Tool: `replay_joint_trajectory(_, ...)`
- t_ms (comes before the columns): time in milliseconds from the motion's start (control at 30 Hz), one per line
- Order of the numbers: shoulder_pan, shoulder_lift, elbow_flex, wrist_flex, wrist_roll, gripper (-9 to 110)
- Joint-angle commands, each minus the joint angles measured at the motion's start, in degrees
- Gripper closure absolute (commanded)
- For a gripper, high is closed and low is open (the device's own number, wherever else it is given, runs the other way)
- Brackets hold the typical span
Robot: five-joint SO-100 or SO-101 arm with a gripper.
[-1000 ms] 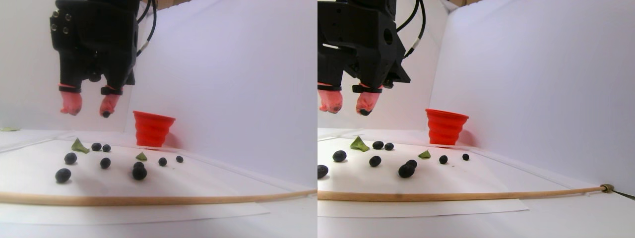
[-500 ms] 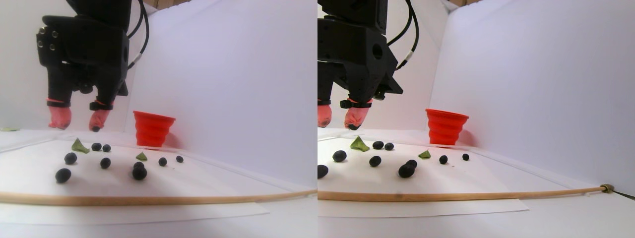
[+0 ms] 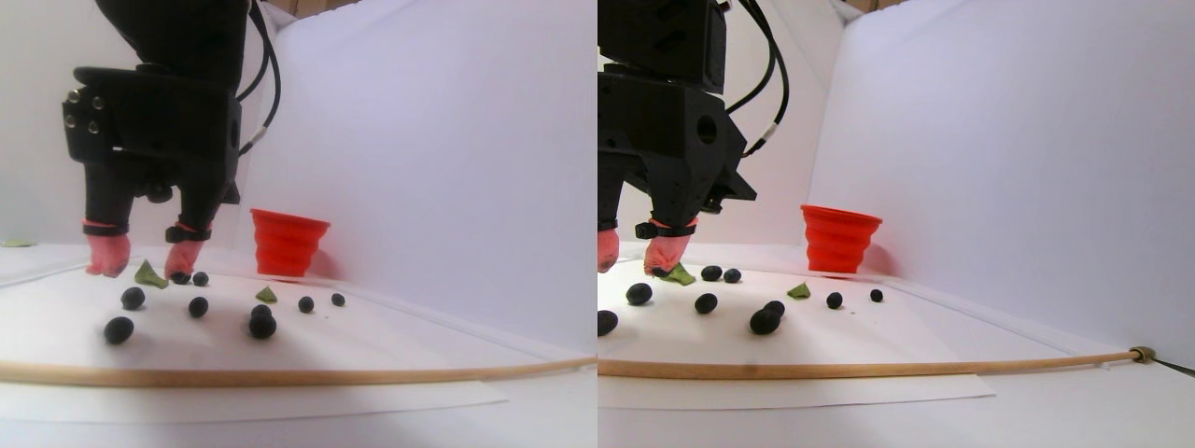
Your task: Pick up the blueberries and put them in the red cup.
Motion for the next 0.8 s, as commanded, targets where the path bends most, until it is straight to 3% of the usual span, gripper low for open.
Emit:
replay_joint_trajectory(0, -0.3, 0.3, -0.3, -1.7, 0.9, 79)
replay_joint_trajectory(767, -2.8, -10.1, -2.3, -8.9, 4.5, 81)
